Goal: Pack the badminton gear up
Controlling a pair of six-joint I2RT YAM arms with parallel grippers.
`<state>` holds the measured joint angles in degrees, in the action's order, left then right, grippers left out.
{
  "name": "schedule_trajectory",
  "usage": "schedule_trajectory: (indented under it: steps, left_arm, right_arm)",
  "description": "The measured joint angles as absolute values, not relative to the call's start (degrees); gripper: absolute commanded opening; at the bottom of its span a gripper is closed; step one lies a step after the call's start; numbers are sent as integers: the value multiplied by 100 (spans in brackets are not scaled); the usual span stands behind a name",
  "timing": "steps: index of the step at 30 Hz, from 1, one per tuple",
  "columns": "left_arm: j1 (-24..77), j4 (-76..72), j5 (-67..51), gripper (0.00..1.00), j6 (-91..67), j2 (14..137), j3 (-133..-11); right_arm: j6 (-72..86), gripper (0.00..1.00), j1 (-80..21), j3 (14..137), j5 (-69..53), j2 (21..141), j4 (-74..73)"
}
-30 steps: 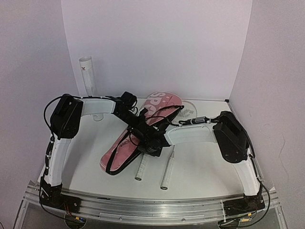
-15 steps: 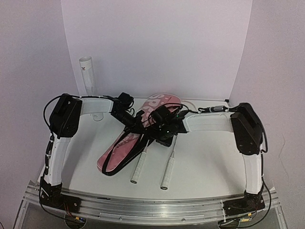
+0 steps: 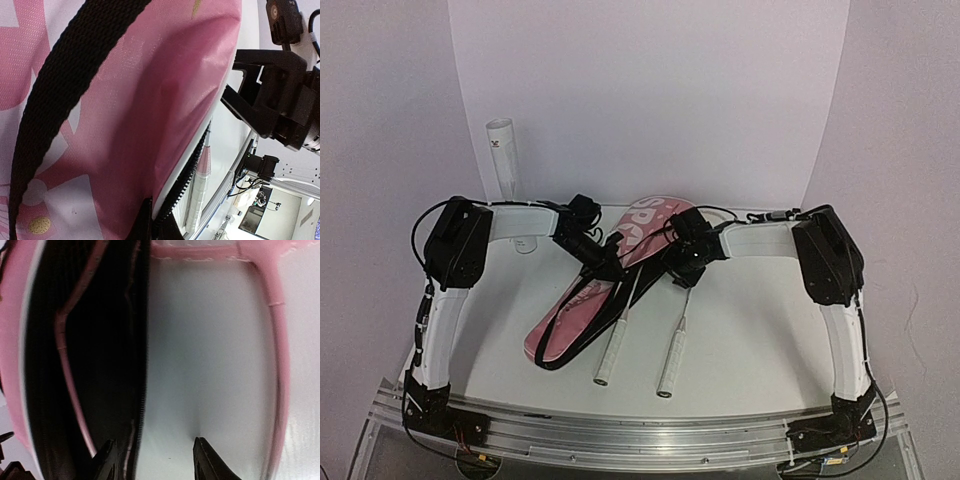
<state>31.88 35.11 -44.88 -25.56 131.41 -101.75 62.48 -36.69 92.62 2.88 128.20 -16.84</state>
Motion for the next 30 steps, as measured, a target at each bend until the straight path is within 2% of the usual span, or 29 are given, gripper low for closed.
schedule_trajectory:
  steps: [10,11,15,16,23,30]
  left_arm:
    - [3188,3514,-4488,0,-2554,13141,-10175]
    - [3188,3513,-4488,0,-2554,13141,-10175]
    - [3188,3506,-4488,0,-2555,13141,-10175]
    - [3187,3508,-4488,0,-2556,13141,-10175]
    - [3143,3558,-4568,0,-2560,13111,-10149]
    - [2959,3806,-4674,0,-2604,12408,-9571]
  right_arm:
    - [6466,48,-3617,9383,256,13115,-889]
    - [6477,45,-3600,9399,252,13159,-768]
    - [6520,4,-3530,9497,189,13391,-318]
    - [6547,0,-3527,9496,174,13445,-226]
    - [6575,0,-3489,9219,17,13362,26]
    - [6497,0,-3558,9010,-431,12245,-1329]
